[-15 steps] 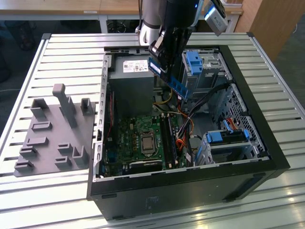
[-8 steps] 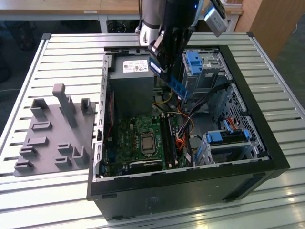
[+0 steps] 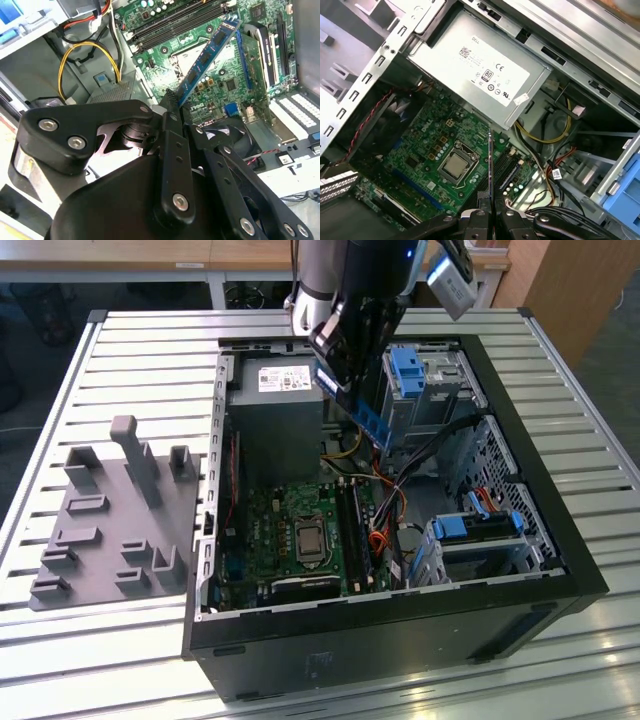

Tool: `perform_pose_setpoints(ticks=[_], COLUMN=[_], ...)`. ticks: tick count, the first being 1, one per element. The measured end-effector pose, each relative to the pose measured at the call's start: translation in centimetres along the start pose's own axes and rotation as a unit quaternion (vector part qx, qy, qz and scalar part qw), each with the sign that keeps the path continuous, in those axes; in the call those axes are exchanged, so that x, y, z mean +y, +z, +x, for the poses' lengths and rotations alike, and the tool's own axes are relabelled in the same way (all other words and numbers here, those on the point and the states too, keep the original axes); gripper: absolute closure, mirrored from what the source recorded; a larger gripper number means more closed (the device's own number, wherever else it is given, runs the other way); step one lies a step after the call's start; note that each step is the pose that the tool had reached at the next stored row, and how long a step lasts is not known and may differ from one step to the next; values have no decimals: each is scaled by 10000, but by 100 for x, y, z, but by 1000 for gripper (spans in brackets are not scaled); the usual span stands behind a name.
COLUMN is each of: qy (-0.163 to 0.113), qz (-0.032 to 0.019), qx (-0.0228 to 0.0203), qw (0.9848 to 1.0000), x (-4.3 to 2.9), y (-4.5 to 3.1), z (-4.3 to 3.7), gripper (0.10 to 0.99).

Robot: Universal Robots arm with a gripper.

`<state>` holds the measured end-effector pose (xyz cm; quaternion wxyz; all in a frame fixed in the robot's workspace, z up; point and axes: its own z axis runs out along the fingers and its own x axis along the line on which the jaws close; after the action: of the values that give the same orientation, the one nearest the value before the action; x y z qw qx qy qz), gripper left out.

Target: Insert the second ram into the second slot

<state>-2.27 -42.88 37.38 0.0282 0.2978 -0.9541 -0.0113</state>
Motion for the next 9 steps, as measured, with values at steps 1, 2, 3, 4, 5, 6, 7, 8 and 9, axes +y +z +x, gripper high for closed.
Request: perform_pose_setpoints(ticks=[1, 2, 3, 4, 5, 6, 7, 8, 9], qy=[34, 69, 106, 142, 175, 207, 236, 264, 293], qz=[-1, -3, -4, -6, -8, -9, -10, -12, -13], qx=[-1, -2, -3, -5, -6, -7, -8, -9, -10], qw=[10000, 10000, 9999, 9999, 9998, 9998, 9997, 9996, 9996], x=[0, 0, 0, 0, 0, 0, 0, 0, 0], y=[0, 0, 0, 0, 0, 0, 0, 0, 0], z=[0, 0, 0, 0, 0, 0, 0, 0, 0], gripper=[949, 949, 949, 949, 949, 949, 949, 949, 949])
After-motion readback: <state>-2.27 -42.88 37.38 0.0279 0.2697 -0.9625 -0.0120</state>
